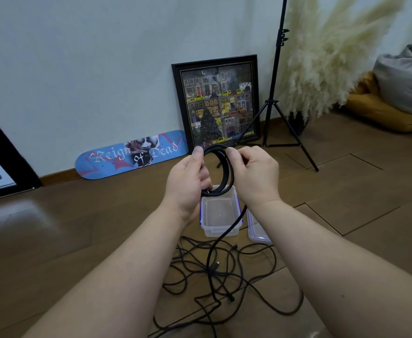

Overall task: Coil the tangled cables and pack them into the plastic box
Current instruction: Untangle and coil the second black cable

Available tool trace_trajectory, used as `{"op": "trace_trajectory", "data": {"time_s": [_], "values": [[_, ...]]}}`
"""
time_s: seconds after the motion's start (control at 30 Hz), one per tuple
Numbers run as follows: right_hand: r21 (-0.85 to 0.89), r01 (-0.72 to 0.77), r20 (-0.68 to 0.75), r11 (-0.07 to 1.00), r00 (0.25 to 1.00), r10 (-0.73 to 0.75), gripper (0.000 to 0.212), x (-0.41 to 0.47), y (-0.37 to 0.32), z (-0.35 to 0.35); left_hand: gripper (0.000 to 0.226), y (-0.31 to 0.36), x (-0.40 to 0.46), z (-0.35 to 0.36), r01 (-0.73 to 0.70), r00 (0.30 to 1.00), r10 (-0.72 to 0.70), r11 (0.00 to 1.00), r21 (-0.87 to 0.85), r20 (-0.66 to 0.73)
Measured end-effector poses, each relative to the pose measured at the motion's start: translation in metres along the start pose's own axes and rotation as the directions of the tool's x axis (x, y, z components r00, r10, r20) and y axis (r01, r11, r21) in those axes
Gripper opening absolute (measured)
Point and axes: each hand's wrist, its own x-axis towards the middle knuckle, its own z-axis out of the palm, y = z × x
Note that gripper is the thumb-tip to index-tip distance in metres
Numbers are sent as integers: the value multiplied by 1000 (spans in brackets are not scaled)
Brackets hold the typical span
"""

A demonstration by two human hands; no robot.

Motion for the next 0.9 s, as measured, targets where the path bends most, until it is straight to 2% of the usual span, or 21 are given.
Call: {"op": "trace_trajectory", "data": {"time_s": [0.2,0.4,0.47,0.57,0.63,0.67,0.77,0.83,0.9], "values": [[115,-107,-57,988,992,114,43,-1,-5,3,37,1,4,2,-34,998,34,999,16,-43],[6,-158,159,987,975,155,54,0,0,-2,36,4,2,-5,-35,999,37,998,55,-25],[124,-216,208,968,960,188,52,-2,-2,1,37,6,1,-4,-43,998,45,997,58,-32],[331,-307,291,892,933,213,34,-6,-12,9,37,8,-1,6,-72,996,74,997,39,-44],[405,-342,289,848,928,236,32,-9,-18,10,37,6,-1,10,-125,991,130,986,112,-35],[430,-343,274,835,931,242,33,-10,-20,9,39,3,-1,11,-165,985,172,966,200,-19],[378,-276,203,884,956,212,36,-9,-22,2,40,-4,-1,6,-273,955,294,837,474,31],[365,-245,191,898,964,185,37,-9,-20,2,33,-6,-1,4,-308,940,339,791,529,40],[386,-240,201,891,964,173,38,-9,-19,4,41,-4,-3,5,-311,939,343,794,523,39]]}}
